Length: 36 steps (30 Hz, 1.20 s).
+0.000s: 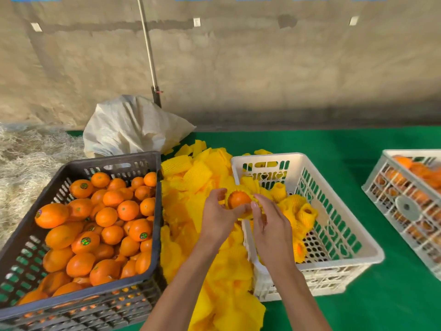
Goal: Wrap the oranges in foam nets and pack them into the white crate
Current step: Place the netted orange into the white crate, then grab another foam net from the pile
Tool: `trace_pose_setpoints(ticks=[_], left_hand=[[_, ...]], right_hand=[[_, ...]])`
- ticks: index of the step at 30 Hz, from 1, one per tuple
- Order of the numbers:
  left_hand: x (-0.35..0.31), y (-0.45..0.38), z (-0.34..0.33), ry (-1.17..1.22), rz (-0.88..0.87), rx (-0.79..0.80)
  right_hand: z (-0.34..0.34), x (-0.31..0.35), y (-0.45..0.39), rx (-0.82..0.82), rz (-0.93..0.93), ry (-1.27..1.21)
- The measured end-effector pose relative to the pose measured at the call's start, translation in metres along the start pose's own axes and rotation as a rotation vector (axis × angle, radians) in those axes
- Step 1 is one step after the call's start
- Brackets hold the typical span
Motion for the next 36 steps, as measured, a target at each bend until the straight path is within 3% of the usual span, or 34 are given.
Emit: trace_pose_setpoints(ticks=[7,11,14,18,20,22,26,30,33,36], left_hand=[[0.005,-0.012,-0.031,0.221,0.007,0.047],[0.012,-0.014,-0.006,0.192,0.055,-0.062],[0.028,-0.009,0.036,0.171,0.128,-0.159],[0.044,0.005,0.096,0.137,0.134,-0.207],[0.051,0.011,0.12,0.12,0.139,-0.225],[0.059,0.017,0.137,0.155,0.16,-0.261],[0.067,0.024,0.153,0.24,0.145,-0.267],[0.065,0.033,0.163,0.239,0.149,-0.261],[0.057,0.049,0.161,0.299,0.299,-0.181],[0.047,0.064,0.159,0.412,0.358,-0.069]], right_hand=[[0.002,-0.03,-0.01,0.02,-0.098,-0.008],[-0.015,-0.024,-0.008,0.095,-0.067,-0.027],[-0.045,-0.02,0.0,0.325,-0.074,0.072],[-0.09,-0.03,0.029,0.774,-0.073,0.601],[-0.101,-0.036,0.044,0.873,-0.043,0.803],[-0.107,-0.037,0.048,0.823,0.015,0.886],[-0.106,-0.02,0.044,0.62,0.004,0.765],[-0.104,0.022,0.041,0.389,0.073,0.436],[-0.105,0.064,0.045,0.207,0.16,0.127],[-0.117,0.099,0.059,0.185,0.248,-0.126]])
Point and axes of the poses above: each hand's wrist, its own y-axis away from the middle knuckle, its own z-axis out of the back of the hand, x = y × z, the point moved 6 cm from there along -y, towards the middle knuckle, and after that the axes turned 15 degrees about -z, right-handed, at the moved point
